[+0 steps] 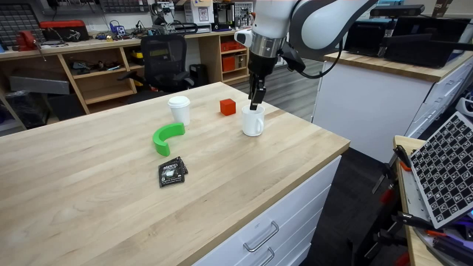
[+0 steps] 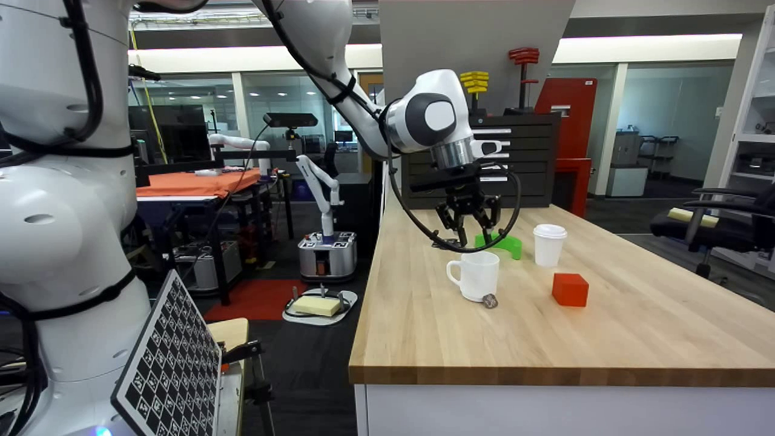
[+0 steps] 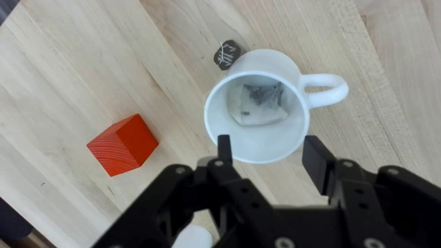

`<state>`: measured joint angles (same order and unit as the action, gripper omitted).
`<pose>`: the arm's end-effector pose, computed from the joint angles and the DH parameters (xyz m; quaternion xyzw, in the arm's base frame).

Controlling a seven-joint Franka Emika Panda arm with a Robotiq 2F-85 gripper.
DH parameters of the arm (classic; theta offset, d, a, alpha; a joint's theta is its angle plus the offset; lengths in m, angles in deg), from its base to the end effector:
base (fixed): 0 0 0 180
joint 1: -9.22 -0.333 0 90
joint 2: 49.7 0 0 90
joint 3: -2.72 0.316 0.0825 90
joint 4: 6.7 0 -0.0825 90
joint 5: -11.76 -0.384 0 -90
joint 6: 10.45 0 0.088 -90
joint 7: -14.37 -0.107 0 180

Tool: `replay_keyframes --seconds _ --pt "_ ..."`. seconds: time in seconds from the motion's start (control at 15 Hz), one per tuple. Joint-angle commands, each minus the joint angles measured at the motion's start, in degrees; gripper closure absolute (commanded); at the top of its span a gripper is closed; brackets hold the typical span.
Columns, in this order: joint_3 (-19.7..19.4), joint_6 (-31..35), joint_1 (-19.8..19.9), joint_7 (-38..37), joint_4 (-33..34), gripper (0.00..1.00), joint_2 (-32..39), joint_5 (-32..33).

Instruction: Pick the teabag and put it in the cup

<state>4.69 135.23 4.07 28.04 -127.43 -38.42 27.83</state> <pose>0.5888 0.0765 0.3476 0.9485 0.2803 0.1130 0.0953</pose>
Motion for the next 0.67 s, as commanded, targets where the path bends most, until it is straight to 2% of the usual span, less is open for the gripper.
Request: replay_keyframes --seconds 0.0,0.13,0.2,0.53,0.6 --pt "0.1 1.38 0.89 0.39 0.8 0.12 -0.13 0.58" --pt "-0.3 1.28 0.91 -0.14 0.88 0.02 -0.61 1.25" --pt "-0.65 1.29 0.91 -0.69 0.9 0.0 -0.88 1.83" --pt "-2.47 1.48 1.28 -2.4 0.48 0.0 -2.43 2.78" --pt "-1.62 0.01 0.98 -0.62 1.7 0.0 -0.58 1.18"
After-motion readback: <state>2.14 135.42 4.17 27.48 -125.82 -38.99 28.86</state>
